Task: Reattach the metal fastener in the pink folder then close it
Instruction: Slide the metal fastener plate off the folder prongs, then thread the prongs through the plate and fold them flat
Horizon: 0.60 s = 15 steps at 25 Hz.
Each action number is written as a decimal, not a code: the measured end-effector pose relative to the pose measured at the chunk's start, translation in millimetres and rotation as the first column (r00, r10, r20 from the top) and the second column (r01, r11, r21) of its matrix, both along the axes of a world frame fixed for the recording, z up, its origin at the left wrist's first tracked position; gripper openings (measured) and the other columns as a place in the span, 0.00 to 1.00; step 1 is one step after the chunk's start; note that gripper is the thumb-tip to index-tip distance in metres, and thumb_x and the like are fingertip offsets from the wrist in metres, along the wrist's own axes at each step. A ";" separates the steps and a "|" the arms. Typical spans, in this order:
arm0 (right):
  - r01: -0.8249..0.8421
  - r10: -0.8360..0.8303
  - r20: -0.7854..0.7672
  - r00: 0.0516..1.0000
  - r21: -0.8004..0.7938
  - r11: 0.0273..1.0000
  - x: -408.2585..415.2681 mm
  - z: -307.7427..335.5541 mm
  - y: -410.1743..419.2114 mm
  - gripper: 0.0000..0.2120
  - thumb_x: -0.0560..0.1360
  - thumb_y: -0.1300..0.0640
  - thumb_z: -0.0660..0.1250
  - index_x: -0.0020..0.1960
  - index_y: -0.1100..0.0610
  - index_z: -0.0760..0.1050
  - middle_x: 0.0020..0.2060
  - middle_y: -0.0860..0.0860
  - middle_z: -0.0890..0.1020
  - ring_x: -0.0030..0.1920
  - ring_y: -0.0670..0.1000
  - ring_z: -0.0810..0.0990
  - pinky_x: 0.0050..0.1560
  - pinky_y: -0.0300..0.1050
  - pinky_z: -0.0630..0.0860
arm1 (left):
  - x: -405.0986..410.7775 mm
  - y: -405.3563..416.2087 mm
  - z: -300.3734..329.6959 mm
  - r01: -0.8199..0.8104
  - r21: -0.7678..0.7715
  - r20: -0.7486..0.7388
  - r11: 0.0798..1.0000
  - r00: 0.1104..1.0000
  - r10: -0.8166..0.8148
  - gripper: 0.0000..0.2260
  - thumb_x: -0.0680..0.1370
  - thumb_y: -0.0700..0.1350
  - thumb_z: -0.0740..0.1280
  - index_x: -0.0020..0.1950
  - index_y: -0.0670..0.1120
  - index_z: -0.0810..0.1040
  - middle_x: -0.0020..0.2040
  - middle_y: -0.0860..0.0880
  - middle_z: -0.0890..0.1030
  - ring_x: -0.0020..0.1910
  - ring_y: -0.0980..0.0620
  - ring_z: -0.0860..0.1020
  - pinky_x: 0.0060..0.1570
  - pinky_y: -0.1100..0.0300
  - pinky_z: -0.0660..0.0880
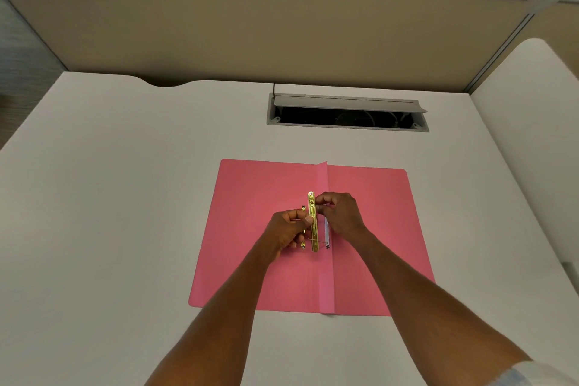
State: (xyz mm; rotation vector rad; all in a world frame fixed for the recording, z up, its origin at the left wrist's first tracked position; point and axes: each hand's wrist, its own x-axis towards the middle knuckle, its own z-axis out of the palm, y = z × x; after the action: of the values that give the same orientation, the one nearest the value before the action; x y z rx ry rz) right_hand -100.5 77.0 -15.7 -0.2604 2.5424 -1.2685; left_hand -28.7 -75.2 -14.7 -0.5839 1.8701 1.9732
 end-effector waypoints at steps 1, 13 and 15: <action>0.008 -0.008 -0.008 1.000 0.007 1.000 0.9 -0.5 0.7 0.09 0.72 0.62 0.72 0.51 0.55 0.84 0.45 0.49 0.86 0.49 0.50 0.83 0.55 0.50 0.79 | -0.5 0.0 -0.7 -0.001 -0.002 0.001 1.000 1.000 0.001 0.02 0.79 0.43 0.69 0.48 0.48 0.82 0.36 0.43 0.81 0.22 0.57 0.73 0.21 0.66 0.69; 0.116 -0.118 0.107 0.987 0.028 0.993 49.6 11.8 20.9 0.07 0.73 0.53 0.73 0.40 0.56 0.83 0.31 0.47 0.83 0.27 0.39 0.75 0.29 0.31 0.68 | -4.9 7.5 -1.2 0.026 -0.110 0.006 0.994 1.000 -0.025 0.06 0.76 0.41 0.71 0.50 0.39 0.84 0.34 0.44 0.81 0.20 0.57 0.72 0.19 0.66 0.66; 0.136 -0.141 0.122 0.982 0.048 0.989 47.8 14.3 22.3 0.09 0.72 0.51 0.74 0.38 0.56 0.83 0.30 0.49 0.82 0.27 0.41 0.74 0.29 0.33 0.69 | -5.0 10.7 -1.0 0.028 -0.149 0.003 0.989 1.000 -0.028 0.05 0.76 0.41 0.71 0.48 0.40 0.84 0.34 0.43 0.82 0.21 0.54 0.73 0.20 0.65 0.67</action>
State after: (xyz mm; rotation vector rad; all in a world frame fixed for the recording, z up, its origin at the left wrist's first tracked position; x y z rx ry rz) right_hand -52.7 99.2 -1.4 0.0060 2.5114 -1.2397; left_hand -33.8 -64.5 -15.8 -0.5970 2.0262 1.8269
